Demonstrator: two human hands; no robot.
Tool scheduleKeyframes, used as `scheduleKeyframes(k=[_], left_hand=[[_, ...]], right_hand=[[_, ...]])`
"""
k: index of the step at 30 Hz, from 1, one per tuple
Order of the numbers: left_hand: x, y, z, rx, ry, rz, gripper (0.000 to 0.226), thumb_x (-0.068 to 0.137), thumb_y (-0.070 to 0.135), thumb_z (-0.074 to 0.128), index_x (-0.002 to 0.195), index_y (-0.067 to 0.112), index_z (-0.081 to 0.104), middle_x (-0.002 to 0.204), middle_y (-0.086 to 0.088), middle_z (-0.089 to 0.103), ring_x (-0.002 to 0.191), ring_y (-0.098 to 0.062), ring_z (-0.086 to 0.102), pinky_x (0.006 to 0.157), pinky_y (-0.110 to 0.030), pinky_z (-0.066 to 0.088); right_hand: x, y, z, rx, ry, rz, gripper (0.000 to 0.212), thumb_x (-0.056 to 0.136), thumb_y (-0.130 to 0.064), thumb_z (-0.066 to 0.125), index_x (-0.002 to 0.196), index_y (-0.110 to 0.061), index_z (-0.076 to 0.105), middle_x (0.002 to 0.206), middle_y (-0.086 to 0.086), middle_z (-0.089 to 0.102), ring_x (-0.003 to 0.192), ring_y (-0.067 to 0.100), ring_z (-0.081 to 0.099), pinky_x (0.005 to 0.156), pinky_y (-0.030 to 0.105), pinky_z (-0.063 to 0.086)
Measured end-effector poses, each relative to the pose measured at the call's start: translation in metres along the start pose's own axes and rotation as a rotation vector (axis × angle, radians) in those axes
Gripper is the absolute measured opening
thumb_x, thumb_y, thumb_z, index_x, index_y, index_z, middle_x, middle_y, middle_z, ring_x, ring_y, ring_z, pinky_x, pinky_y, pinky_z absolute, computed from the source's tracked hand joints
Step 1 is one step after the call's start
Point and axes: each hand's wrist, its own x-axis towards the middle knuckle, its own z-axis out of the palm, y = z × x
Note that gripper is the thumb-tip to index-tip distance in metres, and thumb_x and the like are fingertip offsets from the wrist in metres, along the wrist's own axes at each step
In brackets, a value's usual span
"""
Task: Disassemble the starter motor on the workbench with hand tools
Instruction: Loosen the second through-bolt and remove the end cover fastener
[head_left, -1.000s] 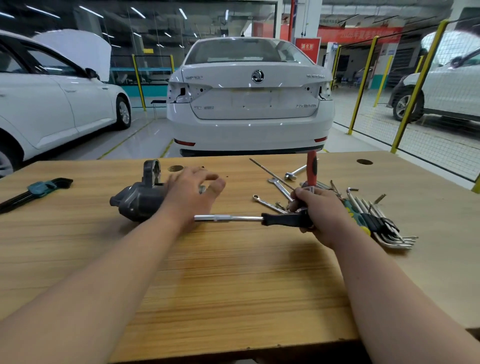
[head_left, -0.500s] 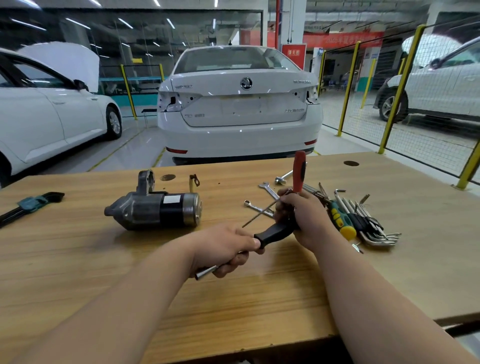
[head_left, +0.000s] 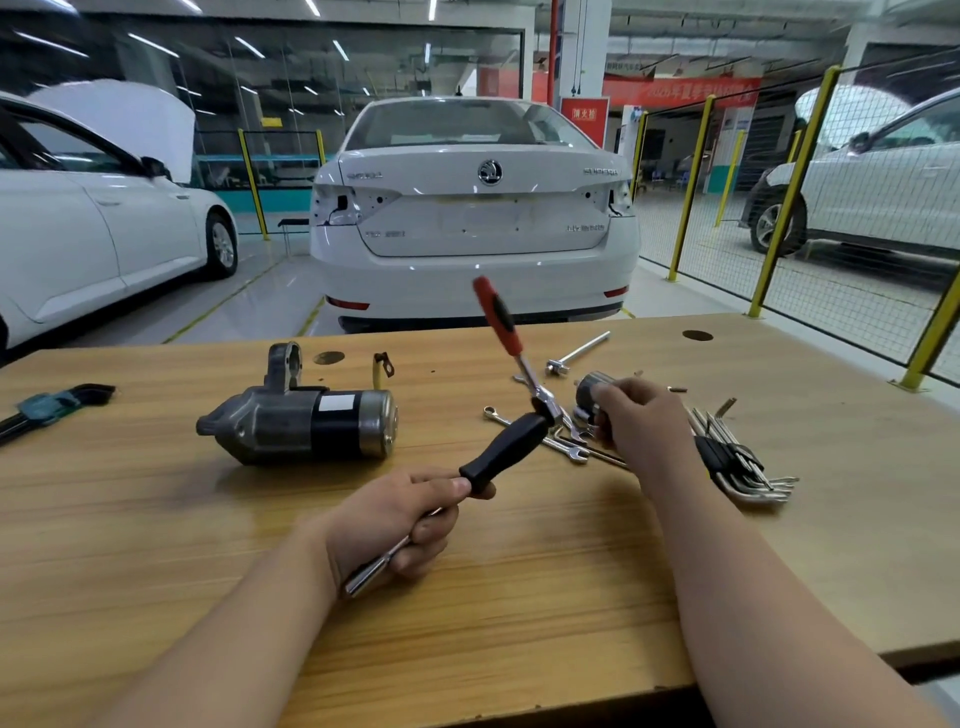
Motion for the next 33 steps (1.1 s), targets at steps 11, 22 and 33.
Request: scheduleKeyframes(k=[11, 22, 33], left_hand=[[0.002, -0.004, -0.001, 0.098, -0.005, 0.045, 0.036, 0.086, 0.025, 0.055, 0.118, 0.008, 0.060, 0.052, -0.003, 0.037, 0.035, -0.012, 0.035, 0.038, -0.023, 0.031], [-0.005, -0.009, 0.001, -0.218, 0.070, 0.142, 0.031, 0.084, 0.021, 0.054, 0.109, 0.005, 0.066, 0.047, -0.001, 0.033, 0.031, -0.010, 0.033, 0.036, -0.020, 0.031], [-0.002, -0.009, 0.003, -0.143, 0.144, 0.110, 0.033, 0.084, 0.024, 0.056, 0.112, 0.008, 0.066, 0.050, -0.004, 0.035, 0.033, -0.012, 0.033, 0.039, -0.022, 0.031]], right_hand=[[0.012, 0.013, 0.009, -0.562, 0.041, -0.081, 0.027, 0.097, -0.012, 0.051, 0.119, -0.019, 0.064, 0.103, 0.003, 0.066, 0.084, 0.016, 0.056, 0.068, 0.027, 0.044], [0.013, 0.012, 0.029, -0.960, 0.040, -0.158, 0.032, 0.099, -0.021, 0.048, 0.128, -0.022, 0.061, 0.114, 0.008, 0.070, 0.103, 0.030, 0.063, 0.072, 0.033, 0.046], [0.005, -0.003, 0.041, -0.158, 0.010, -0.084, 0.029, 0.101, -0.030, 0.046, 0.118, -0.014, 0.065, 0.099, -0.003, 0.070, 0.077, 0.015, 0.061, 0.067, 0.031, 0.046]])
